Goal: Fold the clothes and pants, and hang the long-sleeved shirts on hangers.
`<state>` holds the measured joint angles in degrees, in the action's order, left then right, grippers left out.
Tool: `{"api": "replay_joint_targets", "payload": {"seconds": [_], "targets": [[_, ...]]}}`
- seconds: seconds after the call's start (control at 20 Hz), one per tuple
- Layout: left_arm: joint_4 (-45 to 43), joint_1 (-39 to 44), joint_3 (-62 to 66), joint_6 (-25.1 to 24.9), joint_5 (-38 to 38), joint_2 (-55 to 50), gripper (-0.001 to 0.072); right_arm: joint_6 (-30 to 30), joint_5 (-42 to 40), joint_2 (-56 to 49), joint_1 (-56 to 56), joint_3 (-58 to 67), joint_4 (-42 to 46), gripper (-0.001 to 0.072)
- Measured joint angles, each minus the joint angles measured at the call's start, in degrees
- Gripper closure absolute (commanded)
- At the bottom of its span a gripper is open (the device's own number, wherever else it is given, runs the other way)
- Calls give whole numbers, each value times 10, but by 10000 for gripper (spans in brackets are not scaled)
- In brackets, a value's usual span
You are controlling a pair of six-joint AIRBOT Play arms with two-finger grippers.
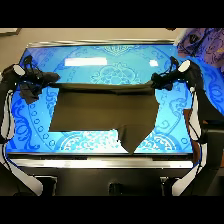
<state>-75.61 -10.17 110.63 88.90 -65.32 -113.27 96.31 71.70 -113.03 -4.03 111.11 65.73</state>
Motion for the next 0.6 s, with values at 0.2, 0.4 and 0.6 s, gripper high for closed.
{"api": "replay_joint_targets", "payload": {"seconds": [0.2,0.4,0.6], "targets": [[0,-1,0,-3,-82,-12,693,4,58,-1,0,0,18,687],[1,-1,-1,-4,-135,-31,692,4,86,-5,0,-2,40,686],[2,-1,-1,-4,-156,-40,559,6,112,-21,0,-2,54,679]]}}
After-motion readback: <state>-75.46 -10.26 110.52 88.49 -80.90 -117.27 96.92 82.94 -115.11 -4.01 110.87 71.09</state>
